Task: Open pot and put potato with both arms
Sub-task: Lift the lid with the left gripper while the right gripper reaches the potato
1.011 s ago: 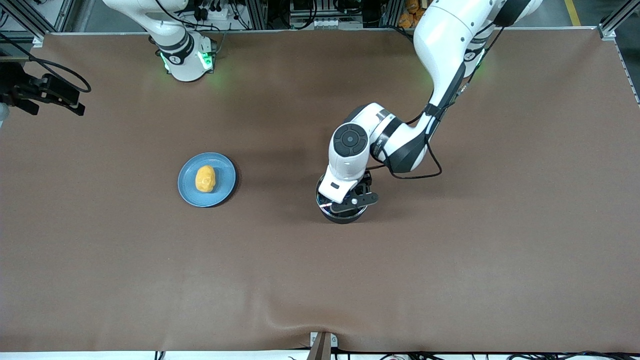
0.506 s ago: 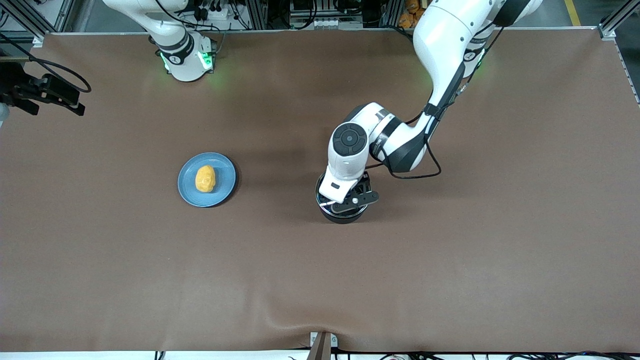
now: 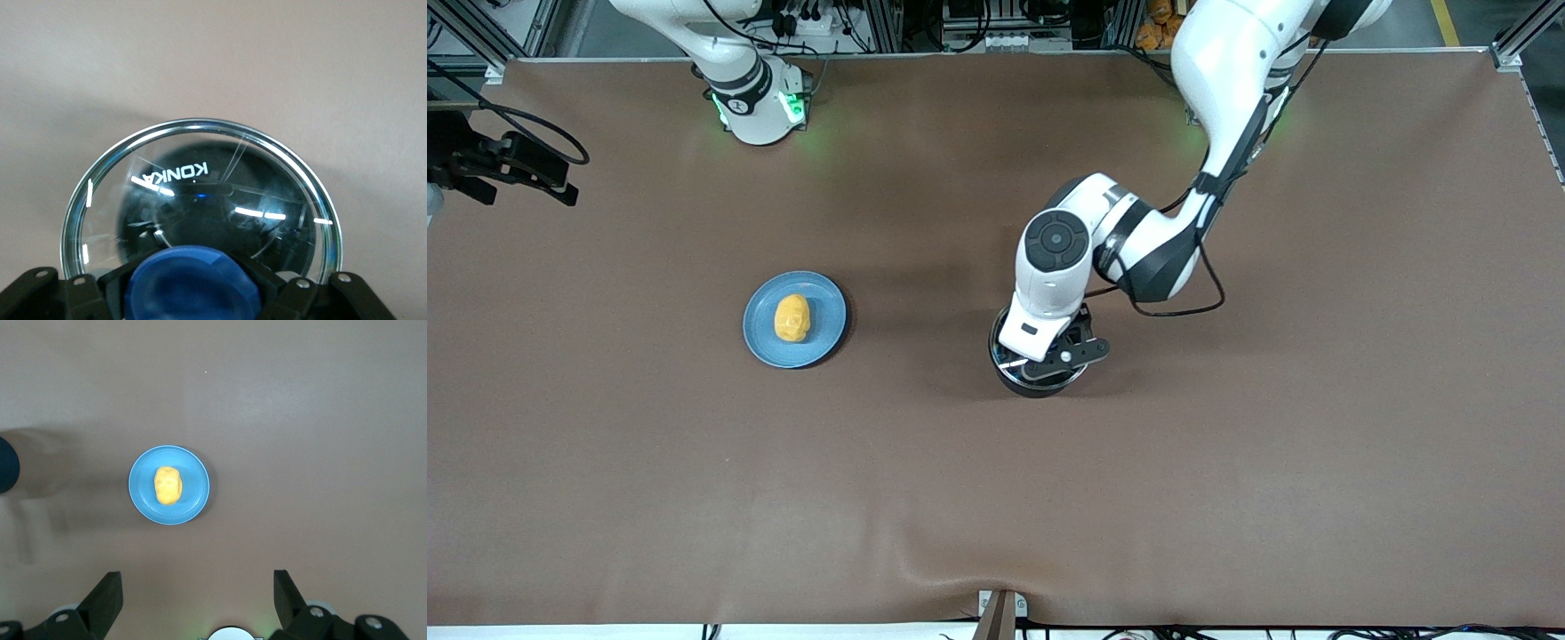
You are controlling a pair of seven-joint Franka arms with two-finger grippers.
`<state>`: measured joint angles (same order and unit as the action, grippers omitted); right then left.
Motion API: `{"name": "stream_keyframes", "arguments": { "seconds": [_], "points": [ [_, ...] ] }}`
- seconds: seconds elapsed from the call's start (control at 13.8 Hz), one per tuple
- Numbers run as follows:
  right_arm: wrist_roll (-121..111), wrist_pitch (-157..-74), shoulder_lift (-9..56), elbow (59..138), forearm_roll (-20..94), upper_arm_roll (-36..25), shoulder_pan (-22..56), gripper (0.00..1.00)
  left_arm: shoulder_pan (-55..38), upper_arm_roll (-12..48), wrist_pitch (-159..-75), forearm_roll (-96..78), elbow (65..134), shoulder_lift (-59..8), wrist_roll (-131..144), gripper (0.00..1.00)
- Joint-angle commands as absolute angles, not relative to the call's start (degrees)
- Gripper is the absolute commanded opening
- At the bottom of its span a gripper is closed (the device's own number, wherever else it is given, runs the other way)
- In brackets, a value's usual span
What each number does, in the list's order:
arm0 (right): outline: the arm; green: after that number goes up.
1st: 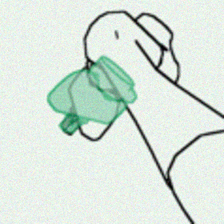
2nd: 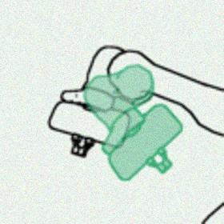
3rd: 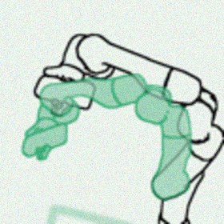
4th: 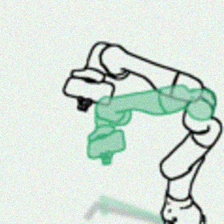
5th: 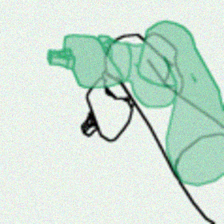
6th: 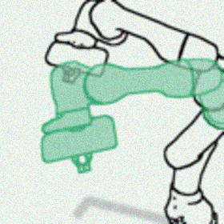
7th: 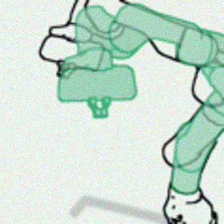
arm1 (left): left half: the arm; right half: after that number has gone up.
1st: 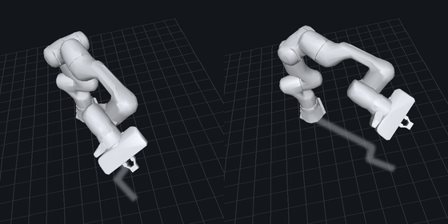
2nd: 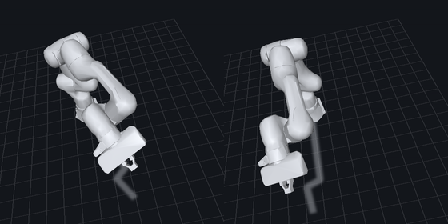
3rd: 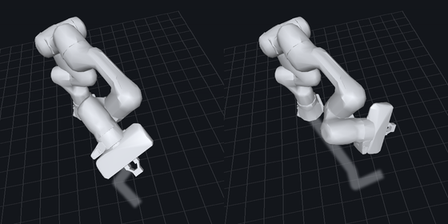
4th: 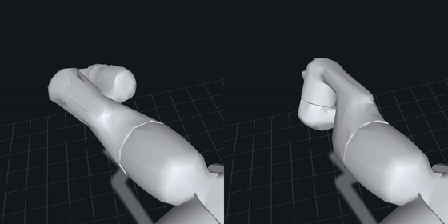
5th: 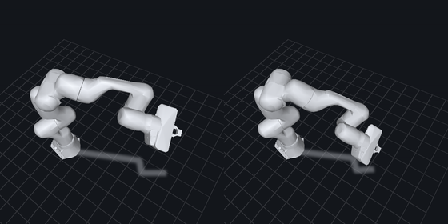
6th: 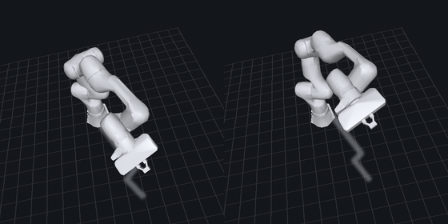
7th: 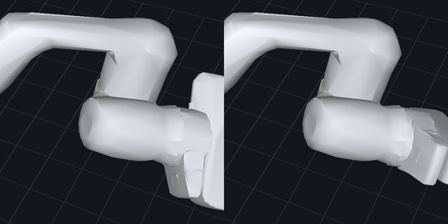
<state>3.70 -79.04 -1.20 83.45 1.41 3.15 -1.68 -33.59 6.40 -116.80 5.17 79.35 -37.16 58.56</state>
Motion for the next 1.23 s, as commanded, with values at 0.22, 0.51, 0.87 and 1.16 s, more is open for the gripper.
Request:
{"name": "stream_keyframes", "arguments": {
  "seconds": [0.22,0.51,0.87,1.16],
  "points": [
    [3.08,-78.31,2.8,82.27,1.49,3.08,-1.41,1.0,-24.19,7.29,-114.35,6.77,86.9,-27.88,51.79,0.32],
    [2.99,-78.4,9.04,82.18,1.32,3.08,-2.19,1.0,-16.89,7.38,-116.01,6.24,96.39,-21.81,41.42,0.33],
    [4.04,-81.45,15.29,82.35,2.37,3.16,-1.5,1.0,-8.81,7.38,-118.3,6.24,104.32,-18.46,28.76,0.36],
    [9.22,-94.45,14.24,93.75,4.39,3.25,1.04,1.0,-4.14,7.3,-127.5,6.33,109.41,-19.33,22.52,0.36]
  ]
}}
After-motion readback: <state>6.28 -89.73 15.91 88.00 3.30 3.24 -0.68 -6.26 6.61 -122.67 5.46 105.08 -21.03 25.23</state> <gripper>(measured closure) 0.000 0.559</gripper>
